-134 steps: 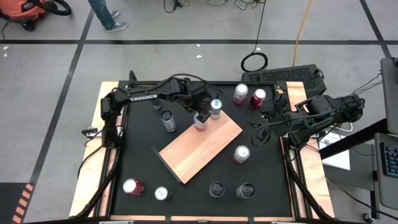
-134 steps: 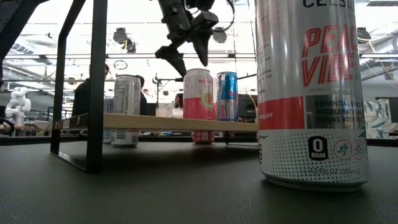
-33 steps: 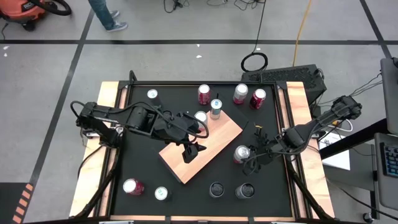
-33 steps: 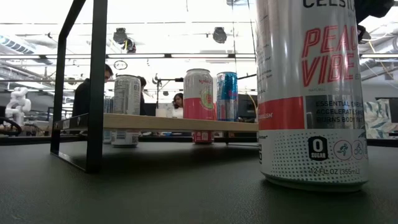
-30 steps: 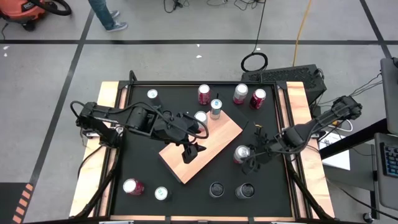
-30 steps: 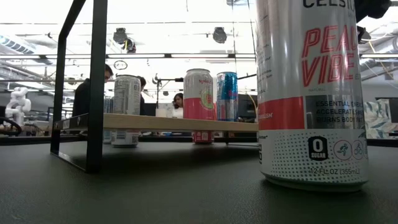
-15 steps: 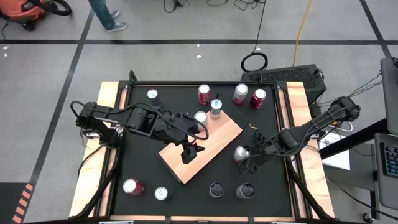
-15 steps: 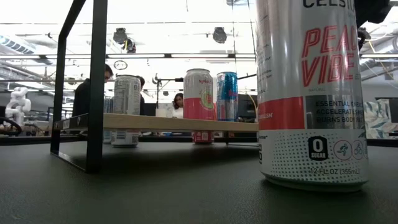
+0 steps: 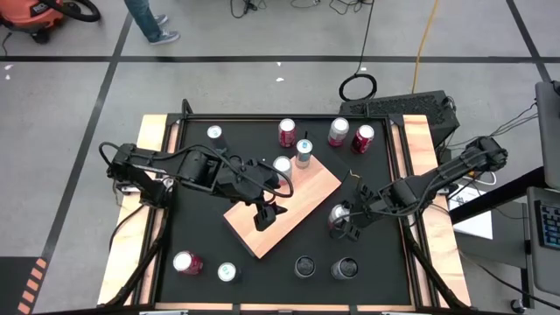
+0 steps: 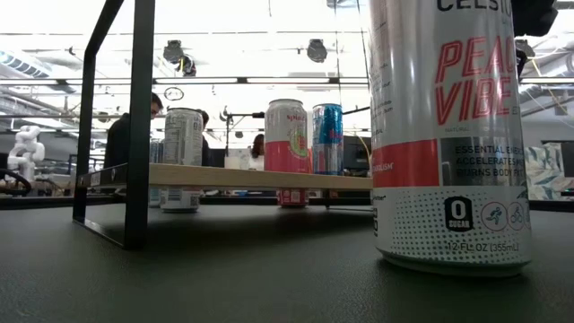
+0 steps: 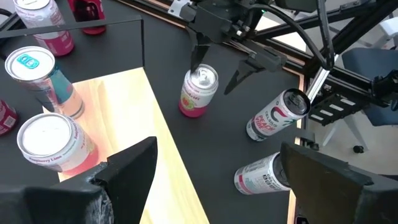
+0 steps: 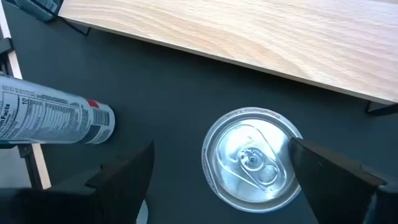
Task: Place canned beverage on shelf
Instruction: Put the bottom pink soda can on the shelf aligned with the other pink soda can
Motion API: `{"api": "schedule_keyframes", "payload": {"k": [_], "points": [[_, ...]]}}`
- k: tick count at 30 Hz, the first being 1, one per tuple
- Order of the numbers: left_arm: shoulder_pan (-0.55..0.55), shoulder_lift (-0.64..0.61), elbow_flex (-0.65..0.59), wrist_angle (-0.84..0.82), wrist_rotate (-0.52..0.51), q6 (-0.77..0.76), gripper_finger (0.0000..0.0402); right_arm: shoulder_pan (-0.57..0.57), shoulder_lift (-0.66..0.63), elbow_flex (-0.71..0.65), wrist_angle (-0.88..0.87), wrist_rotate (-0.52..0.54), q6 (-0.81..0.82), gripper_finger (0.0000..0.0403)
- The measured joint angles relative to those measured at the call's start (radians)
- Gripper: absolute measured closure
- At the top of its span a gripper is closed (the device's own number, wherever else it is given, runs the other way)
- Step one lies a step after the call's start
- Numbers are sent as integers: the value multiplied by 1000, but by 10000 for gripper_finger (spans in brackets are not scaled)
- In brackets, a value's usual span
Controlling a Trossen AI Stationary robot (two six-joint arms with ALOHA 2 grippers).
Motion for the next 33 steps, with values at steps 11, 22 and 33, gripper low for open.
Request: {"api": "schedule_keyframes", "payload": {"k": [11,22,33], "points": [[0,0,0,1,-6,0,61,-6,3,0,-29,25,-46,47],[0,0,0,1,-8,0,61,-3,2,30,23,65,-154,48],[0,0,0,1,-9,0,61,-8,2,26,-4,118,-234,48]]}}
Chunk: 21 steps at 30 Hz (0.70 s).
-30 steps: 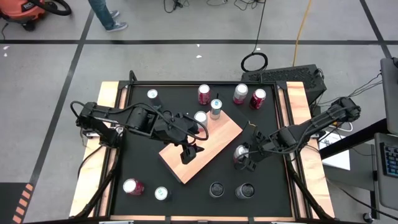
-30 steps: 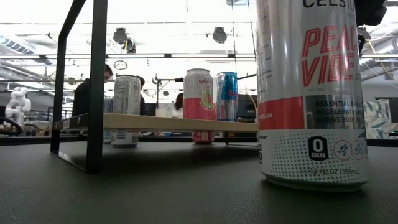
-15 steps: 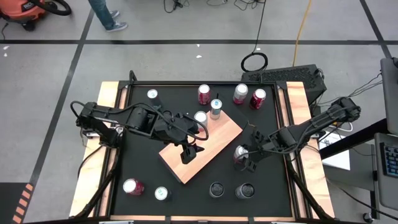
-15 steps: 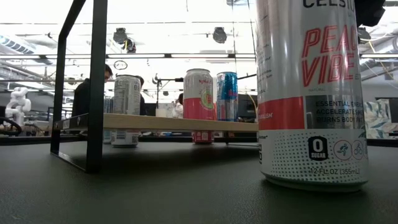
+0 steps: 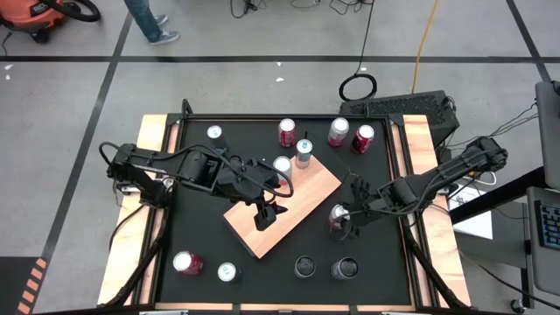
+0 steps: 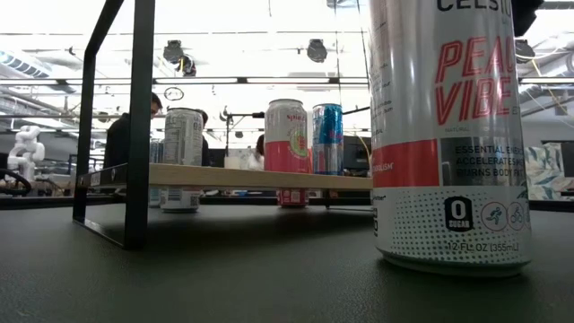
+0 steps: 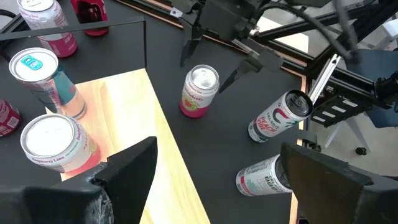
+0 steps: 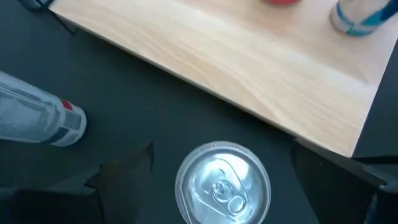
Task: Place canned beverage on shelf
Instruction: Put the bottom pink soda can on the shelf aligned with the other pink soda can
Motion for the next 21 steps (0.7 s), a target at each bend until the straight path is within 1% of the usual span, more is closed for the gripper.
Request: {"api": "schedule_keyframes", "payload": {"k": [5,9,15,21], "points": [[0,0,0,0,-6,0,61,-1,0,-32,3,-45,12,48],[0,0,0,0,-12,0,61,-11,0,-54,5,-52,14,48],[0,0,0,0,-27,0,61,-37,0,-97,26,-126,32,48],[0,0,0,0,-31,0,61,-59,0,-119,69,-166,18,48]]}}
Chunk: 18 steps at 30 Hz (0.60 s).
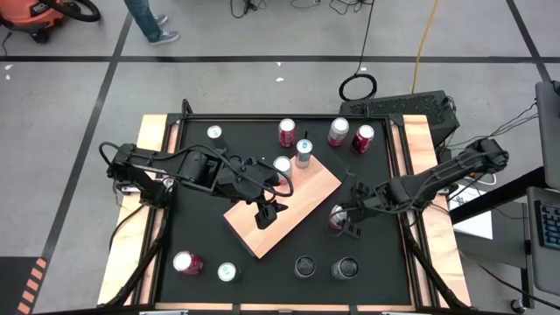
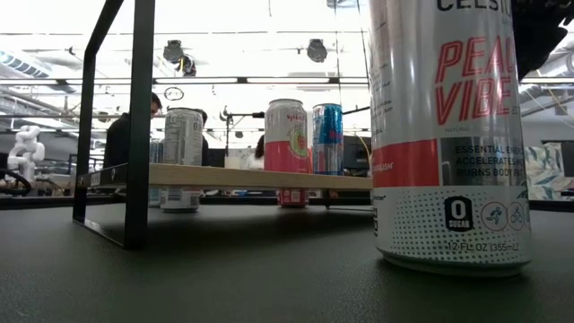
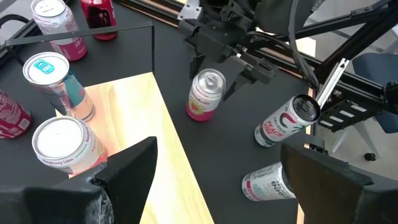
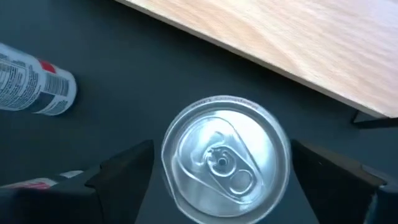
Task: Place canned beverage on shelf
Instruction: Put the bottom pink soda can on the shelf aligned with the other pink soda can
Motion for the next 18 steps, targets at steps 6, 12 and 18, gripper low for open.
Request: {"api": "schedule_keyframes", "payload": {"k": [6,12,18], "points": [[0,0,0,0,-8,0,61,-21,6,-24,36,-12,-5,52],[0,0,0,0,-10,0,61,-31,6,-24,54,-33,-11,96],[0,0,0,0,-23,0,61,-31,37,-20,72,-45,-15,142]]}}
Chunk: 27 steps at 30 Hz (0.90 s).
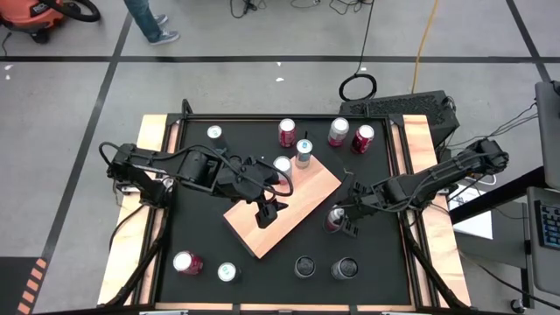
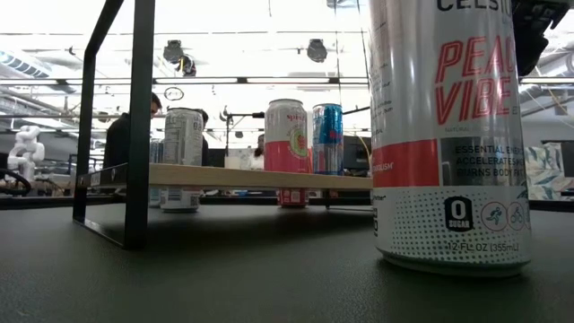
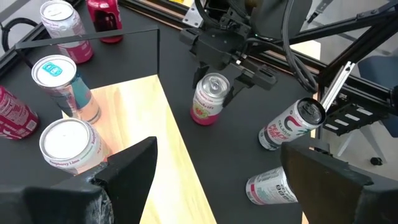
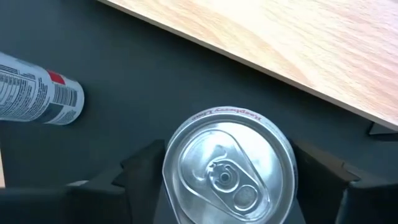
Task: Place canned beverage on shelf
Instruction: Put the bottom pink soda can on the shelf aligned with the other pink soda can
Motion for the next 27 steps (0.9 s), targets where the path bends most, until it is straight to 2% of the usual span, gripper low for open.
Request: {"api": "schedule_keyframes", "payload": {"k": [11,20,25,27], "points": [[0,0,0,0,-6,-2,61,1,3,63,-26,-38,-22,144],[0,0,0,-1,-125,1,61,1,0,142,-39,-19,-81,145],[0,0,0,-87,-146,124,61,1,0,177,-45,-19,-122,145],[0,0,0,-122,-144,126,61,1,0,195,-41,-17,-147,145]]}}
